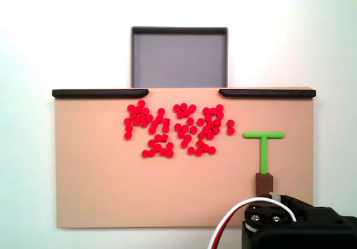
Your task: Grasp a green tool by the dark brown handle.
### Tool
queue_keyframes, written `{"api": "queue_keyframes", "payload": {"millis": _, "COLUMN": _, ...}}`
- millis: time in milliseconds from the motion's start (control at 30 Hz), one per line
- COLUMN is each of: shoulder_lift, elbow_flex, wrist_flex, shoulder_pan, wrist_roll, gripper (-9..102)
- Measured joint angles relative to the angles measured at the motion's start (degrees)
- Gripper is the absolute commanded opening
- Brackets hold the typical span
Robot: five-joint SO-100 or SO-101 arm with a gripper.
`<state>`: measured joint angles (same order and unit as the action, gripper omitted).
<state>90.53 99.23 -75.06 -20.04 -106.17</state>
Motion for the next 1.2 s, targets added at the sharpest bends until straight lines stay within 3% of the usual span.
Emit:
{"api": "queue_keyframes", "payload": {"millis": 200, "shoulder_lift": -1.0, "elbow_flex": 0.0, "wrist_flex": 0.4, "shoulder_pan": -0.1, "wrist_roll": 0.0, "gripper": 2}}
{"api": "queue_keyframes", "payload": {"millis": 500, "shoulder_lift": -2.6, "elbow_flex": -2.8, "wrist_flex": 0.4, "shoulder_pan": -0.3, "wrist_roll": -0.4, "gripper": 21}}
{"api": "queue_keyframes", "payload": {"millis": 1200, "shoulder_lift": -7.2, "elbow_flex": -4.1, "wrist_flex": 0.6, "shoulder_pan": -1.6, "wrist_roll": -4.0, "gripper": 19}}
